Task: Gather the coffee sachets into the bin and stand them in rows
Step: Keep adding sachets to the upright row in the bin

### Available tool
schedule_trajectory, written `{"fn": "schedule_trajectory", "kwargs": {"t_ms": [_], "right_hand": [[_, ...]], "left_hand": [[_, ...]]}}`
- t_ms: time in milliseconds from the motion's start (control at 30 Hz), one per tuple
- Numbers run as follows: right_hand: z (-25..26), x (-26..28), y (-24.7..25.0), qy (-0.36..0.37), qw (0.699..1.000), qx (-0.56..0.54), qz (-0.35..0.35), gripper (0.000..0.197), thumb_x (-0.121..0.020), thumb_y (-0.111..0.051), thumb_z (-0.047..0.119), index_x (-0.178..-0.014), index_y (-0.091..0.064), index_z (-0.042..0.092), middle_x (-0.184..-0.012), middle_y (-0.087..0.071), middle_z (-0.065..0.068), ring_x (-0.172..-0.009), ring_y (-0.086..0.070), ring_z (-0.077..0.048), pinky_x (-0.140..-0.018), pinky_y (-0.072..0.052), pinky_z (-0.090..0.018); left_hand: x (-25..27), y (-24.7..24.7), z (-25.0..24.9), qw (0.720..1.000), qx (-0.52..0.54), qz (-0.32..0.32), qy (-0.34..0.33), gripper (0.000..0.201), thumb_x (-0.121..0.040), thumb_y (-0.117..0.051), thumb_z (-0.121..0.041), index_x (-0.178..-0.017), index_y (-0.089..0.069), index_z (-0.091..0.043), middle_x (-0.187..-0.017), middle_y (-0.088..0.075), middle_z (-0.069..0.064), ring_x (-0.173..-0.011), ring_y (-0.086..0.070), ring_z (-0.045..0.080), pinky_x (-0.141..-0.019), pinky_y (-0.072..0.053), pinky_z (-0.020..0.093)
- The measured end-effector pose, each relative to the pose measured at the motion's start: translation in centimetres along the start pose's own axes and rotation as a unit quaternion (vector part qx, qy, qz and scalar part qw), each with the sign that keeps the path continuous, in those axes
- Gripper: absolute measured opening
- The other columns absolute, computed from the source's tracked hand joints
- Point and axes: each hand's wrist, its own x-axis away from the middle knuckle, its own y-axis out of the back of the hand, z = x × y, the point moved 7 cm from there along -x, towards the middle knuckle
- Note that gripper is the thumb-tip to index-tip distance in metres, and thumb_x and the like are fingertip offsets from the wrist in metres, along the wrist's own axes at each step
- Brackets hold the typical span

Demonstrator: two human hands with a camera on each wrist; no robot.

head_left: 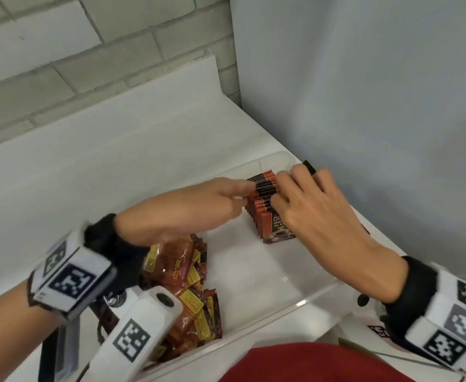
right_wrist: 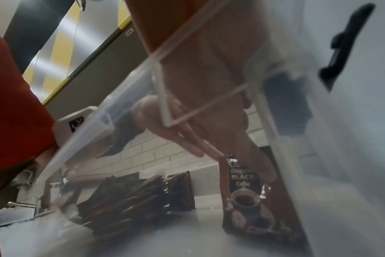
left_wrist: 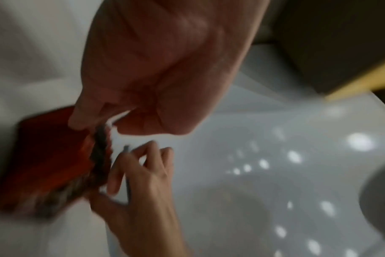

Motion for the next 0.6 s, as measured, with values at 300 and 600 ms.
{"fn": "schedule_trajectory", "kwargs": {"t_ms": [300,600], "right_hand": [[2.4,0.1,-1.4,0.107,0.986,-0.084,0.097,0.024,-0.060,-0.042,-0.020,-0.055,-0.061,-0.005,-0.051,-0.056,-0.018,-0.048,-0.058,-0.031,-0.044,-0.046,-0.029],[2.9,0.1,-2.4,0.072,0.962,-0.080,0.250,0.028,-0.087,-0.064,0.003,-0.113,-0.060,-0.008,-0.103,-0.066,-0.021,-0.078,-0.066,-0.024,-0.064,-0.046,-0.026]], "left_hand": [[-2.0,-2.6,-0.3,0.871,-0.471,0.126,-0.068,0.091,-0.083,-0.034,0.015,-0.147,0.023,-0.016,-0.156,0.030,-0.001,-0.141,0.027,0.006,-0.116,0.010,0.021],[-2.9,-3.1,1.0,0.824,-0.556,0.098,-0.046,0.092,-0.085,-0.038,0.010,-0.141,0.032,-0.011,-0.153,0.035,0.008,-0.142,0.030,0.017,-0.116,0.017,0.030]]}}
